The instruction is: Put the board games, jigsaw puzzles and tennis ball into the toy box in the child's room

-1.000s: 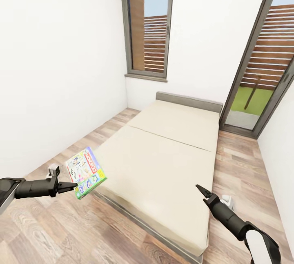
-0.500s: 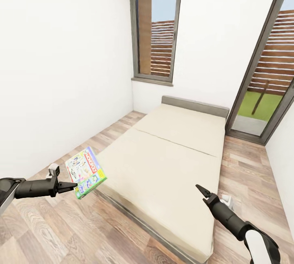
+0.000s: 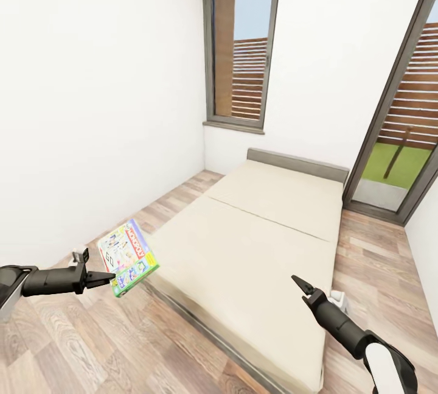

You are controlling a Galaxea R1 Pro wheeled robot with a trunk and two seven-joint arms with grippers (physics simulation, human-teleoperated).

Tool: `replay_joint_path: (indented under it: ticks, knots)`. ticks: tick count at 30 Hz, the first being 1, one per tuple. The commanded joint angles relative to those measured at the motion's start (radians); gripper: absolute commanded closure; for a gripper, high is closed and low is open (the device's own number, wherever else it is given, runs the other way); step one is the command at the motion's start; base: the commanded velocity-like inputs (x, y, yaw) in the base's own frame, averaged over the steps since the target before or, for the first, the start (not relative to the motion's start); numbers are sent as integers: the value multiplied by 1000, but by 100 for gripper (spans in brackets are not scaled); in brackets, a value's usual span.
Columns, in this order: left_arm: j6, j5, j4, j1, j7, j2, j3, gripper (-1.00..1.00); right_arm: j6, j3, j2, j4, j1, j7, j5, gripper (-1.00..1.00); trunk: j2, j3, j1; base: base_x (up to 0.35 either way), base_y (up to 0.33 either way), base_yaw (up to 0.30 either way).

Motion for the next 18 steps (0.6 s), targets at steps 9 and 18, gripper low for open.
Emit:
replay_joint_path:
  ticks: [9, 18]
  knots:
    - [11, 2, 0, -1, -4, 1, -5, 100, 7, -3, 3, 0, -1, 4, 1, -100, -1, 12, 0, 0, 0, 96]
    - [11, 2, 0, -1, -4, 0, -5, 100, 7, -3, 3, 0, -1, 4, 1, -100, -1, 26, 0, 0, 0, 96]
